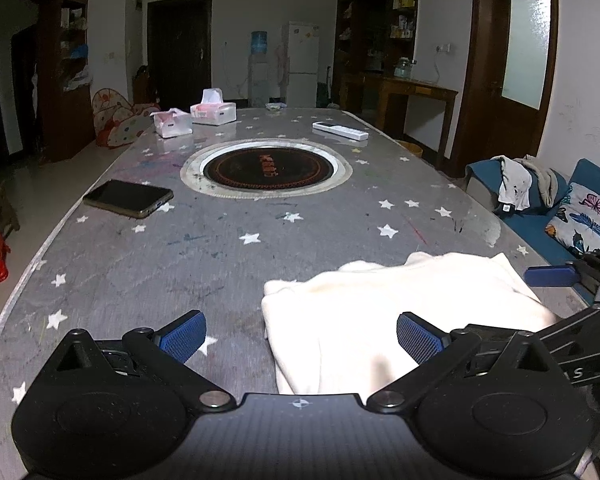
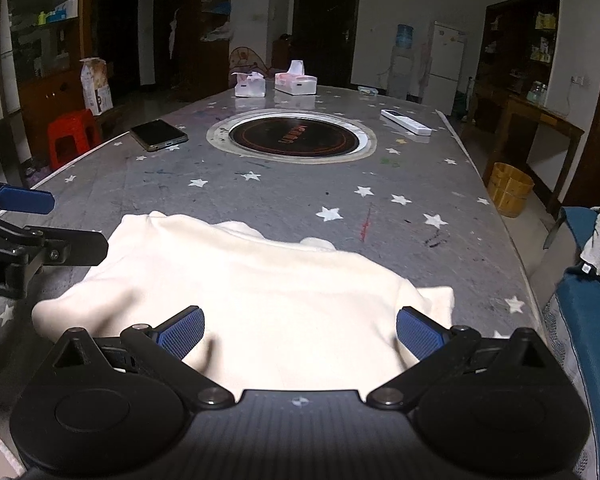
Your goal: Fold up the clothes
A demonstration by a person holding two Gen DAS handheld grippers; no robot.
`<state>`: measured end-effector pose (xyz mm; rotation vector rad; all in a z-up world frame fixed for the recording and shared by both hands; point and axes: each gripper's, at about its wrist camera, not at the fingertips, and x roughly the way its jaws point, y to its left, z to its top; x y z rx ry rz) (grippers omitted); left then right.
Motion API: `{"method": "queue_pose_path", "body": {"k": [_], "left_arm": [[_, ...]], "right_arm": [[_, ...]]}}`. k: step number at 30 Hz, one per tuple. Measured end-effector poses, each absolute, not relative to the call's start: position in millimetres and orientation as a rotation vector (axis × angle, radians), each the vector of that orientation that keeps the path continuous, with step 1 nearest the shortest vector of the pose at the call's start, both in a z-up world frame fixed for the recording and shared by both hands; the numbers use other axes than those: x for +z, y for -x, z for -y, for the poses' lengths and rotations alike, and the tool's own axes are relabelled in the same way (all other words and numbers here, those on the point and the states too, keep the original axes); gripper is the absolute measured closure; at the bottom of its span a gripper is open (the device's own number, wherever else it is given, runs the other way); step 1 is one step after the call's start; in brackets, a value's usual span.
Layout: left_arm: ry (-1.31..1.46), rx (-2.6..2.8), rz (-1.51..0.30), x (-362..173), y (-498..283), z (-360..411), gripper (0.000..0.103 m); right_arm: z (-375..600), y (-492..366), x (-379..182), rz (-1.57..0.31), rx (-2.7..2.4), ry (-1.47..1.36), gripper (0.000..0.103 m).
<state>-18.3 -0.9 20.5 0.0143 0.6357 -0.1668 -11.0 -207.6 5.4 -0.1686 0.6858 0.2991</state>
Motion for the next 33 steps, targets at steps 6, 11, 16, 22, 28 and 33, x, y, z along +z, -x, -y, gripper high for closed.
{"method": "queue_pose_path", "body": {"k": [6, 11, 16, 22, 28, 33], "left_arm": [[-0.030, -0.177, -0.652, 12, 27, 3, 0.000], [-0.069, -0.170, -0.680, -2, 29, 5, 0.000], [-0.074, -0.145, -0.725, -15, 26, 1, 0.000], [-0.063, -0.132, -0.746, -17, 24, 2, 0.000], [-0.051, -0.122, -0.768, -18, 22, 2, 0.000], [-0.052, -0.119, -0.774, -17, 21, 2, 0.000]], "right_arm": [[219, 28, -2, -0.678, 0.255, 0.178, 0.000], [227, 42, -13, -0.659, 0.201, 0.243, 0.000], [234, 50, -17, -0.650, 0.200, 0.274, 0.000], [243, 54, -11, -0.630, 0.183, 0.264, 0.000], [250, 49, -10, -0.631, 0.162, 0.245, 0.000], [255, 45, -10, -0.635, 0.145, 0.231, 0.000]]}}
